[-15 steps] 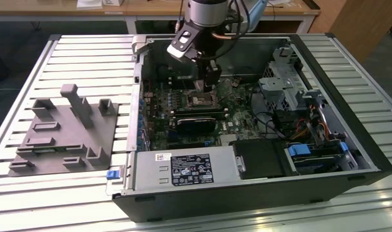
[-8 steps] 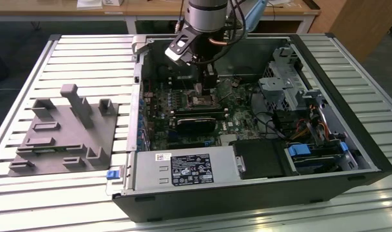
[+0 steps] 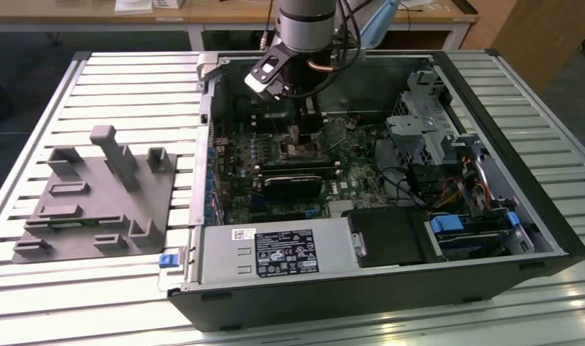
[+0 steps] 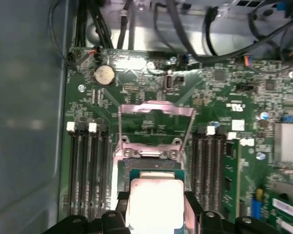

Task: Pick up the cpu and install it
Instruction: 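Place the cpu into insertion slot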

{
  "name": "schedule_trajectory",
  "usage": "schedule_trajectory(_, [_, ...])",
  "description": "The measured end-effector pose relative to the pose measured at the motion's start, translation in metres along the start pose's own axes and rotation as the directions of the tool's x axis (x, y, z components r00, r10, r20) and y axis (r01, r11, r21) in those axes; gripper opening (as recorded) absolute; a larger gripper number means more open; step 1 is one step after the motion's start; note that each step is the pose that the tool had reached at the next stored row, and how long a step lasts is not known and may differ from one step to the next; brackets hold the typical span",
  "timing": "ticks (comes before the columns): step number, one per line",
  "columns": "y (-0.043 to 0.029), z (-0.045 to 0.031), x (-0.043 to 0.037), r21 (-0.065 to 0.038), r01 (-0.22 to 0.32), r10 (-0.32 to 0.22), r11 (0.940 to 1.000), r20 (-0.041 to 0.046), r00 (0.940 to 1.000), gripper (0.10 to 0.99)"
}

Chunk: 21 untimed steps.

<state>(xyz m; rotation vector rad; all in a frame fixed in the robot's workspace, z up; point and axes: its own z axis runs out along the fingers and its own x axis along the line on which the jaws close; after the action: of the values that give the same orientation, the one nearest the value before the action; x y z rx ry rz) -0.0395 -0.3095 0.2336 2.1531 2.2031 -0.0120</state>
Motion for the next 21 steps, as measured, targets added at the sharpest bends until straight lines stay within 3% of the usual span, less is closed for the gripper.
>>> schedule_trajectory(9, [-0.0035, 0.0110, 0.0024, -0.001, -0.001, 0.001, 1.0000, -0.0133, 0.9999, 0.525])
schedule_trajectory(21, [-0.0043, 0.0278, 0.0033, -0.002, -0.002, 0.002, 1.0000, -0.0145, 0.9999, 0.525])
